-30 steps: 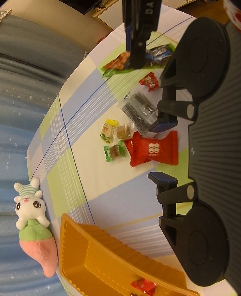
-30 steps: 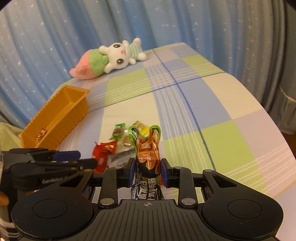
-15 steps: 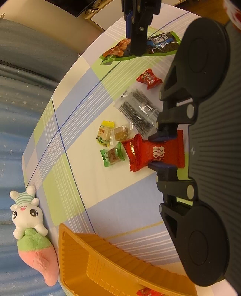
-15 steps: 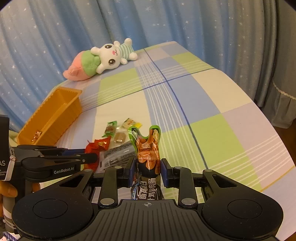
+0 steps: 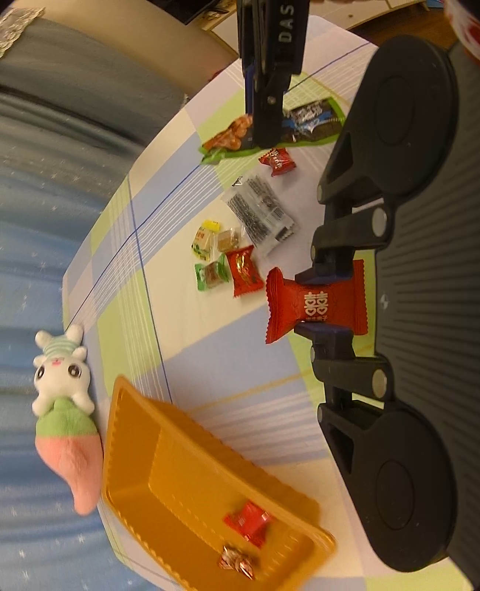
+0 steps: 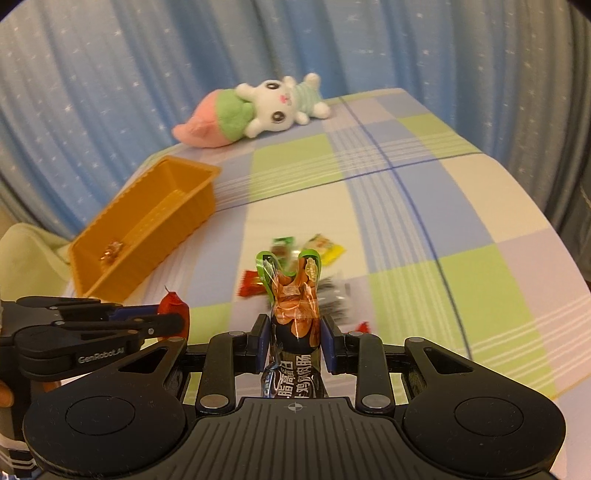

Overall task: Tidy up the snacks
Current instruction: 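Carry both snacks into the orange tray and open both grippers to release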

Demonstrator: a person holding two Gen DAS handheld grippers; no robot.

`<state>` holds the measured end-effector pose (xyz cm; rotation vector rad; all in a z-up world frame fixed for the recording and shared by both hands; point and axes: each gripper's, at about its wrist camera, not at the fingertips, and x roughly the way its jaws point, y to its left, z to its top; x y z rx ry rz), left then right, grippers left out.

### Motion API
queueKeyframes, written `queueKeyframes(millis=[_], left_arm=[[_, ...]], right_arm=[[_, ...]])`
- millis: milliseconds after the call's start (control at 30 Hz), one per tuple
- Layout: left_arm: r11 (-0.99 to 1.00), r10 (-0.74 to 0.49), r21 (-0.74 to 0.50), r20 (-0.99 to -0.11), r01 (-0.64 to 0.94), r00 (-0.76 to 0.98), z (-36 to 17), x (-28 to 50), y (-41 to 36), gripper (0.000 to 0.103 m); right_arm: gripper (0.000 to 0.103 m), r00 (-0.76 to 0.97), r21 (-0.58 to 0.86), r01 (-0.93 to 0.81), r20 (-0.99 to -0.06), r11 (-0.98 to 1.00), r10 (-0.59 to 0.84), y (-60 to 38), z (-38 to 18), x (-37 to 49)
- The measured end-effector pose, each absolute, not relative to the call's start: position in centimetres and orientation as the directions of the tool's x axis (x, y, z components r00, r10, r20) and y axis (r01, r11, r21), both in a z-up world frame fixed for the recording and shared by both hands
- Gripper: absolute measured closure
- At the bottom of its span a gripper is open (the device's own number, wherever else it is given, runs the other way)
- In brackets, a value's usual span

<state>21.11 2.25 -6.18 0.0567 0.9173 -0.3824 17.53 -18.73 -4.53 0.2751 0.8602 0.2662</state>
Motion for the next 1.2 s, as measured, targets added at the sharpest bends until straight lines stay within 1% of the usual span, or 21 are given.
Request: queueKeyframes(millis=[300, 667, 900, 1200], left_arm=[[0.962, -0.245, -0.114, -0.763, 0.248, 0.598, -3.6, 17.8, 6.7, 0.084], [0.99, -0.139, -0.087, -0.726, 0.11, 0.674, -0.3, 16.1, 13.4, 0.084], [0.996, -0.087, -0.071, -0.697, 0.052, 0.712, 1.3, 16.6, 17.4, 0.085], [0.997, -0.074, -0.051, -0.657, 0.054, 0.751, 2.7, 19.8, 20.4, 0.085]], right_arm=[[0.073, 0.586, 0.371, -0.234, -0.683, 0.899, 0.435, -15.1, -3.5, 17.8], [0.073, 0.511, 0.417, -0.386, -0.646, 0.823, 0.567, -8.2, -2.4, 19.3], [0.073, 0.476, 0.428, -0.464, -0.618, 0.776, 0.626, -3.4, -1.6, 20.7], [0.073, 0.493, 0.445, -0.464, -0.589, 0.767, 0.64, 0.9, -0.5, 24.1]])
